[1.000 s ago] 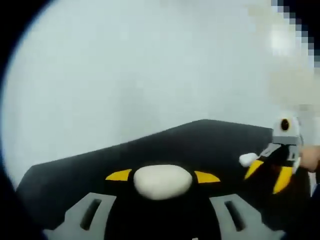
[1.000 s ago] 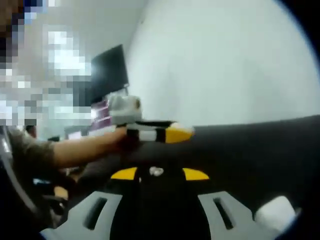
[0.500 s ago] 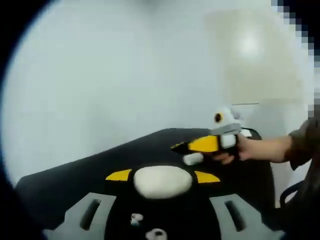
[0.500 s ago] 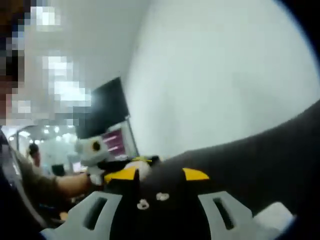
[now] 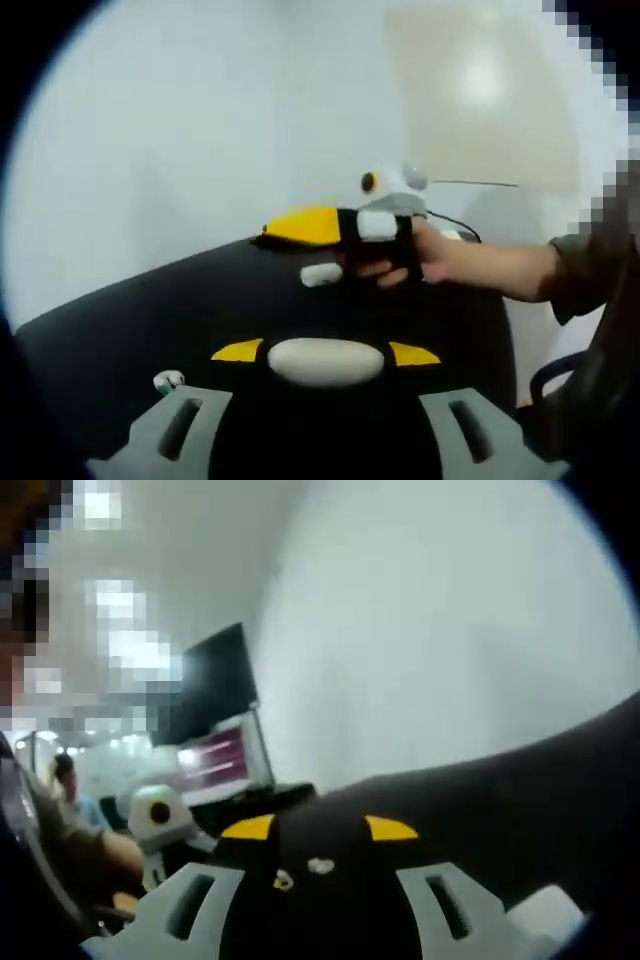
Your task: Pick up three earphones and place each one into its charging case using tactile feedback, ensure that each earphone is properly inserted and securely positioned inside the case.
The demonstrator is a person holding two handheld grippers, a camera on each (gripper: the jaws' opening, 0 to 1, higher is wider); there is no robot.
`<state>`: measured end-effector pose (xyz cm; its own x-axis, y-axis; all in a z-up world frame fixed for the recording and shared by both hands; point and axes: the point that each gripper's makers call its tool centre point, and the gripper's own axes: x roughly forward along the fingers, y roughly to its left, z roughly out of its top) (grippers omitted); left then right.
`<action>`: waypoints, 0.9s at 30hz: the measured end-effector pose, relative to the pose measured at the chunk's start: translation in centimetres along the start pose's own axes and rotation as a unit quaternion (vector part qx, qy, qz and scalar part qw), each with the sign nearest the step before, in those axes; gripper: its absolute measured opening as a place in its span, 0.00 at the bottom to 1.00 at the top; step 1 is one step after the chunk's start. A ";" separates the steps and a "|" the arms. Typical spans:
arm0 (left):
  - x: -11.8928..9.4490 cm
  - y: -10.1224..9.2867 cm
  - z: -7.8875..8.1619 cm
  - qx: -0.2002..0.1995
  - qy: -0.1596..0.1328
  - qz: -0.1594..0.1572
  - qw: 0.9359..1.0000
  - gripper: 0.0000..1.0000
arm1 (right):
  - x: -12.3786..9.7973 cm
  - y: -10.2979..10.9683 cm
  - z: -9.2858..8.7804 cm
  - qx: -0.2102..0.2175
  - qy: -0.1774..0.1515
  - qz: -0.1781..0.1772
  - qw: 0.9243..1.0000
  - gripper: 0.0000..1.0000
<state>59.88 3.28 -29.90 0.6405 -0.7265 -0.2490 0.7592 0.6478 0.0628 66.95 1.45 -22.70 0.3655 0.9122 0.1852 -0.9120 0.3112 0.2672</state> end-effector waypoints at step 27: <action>-9.6 7.0 1.9 -0.062 -0.138 0.092 0.984 0.48 | 0.2 2.4 -1.9 -0.024 0.084 0.006 0.996 0.35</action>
<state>59.24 14.31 -25.20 0.7854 -0.6183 0.0293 0.6190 0.7844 -0.0398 64.44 2.91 -23.83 0.3226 0.9462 0.0261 -0.9251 0.3093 0.2202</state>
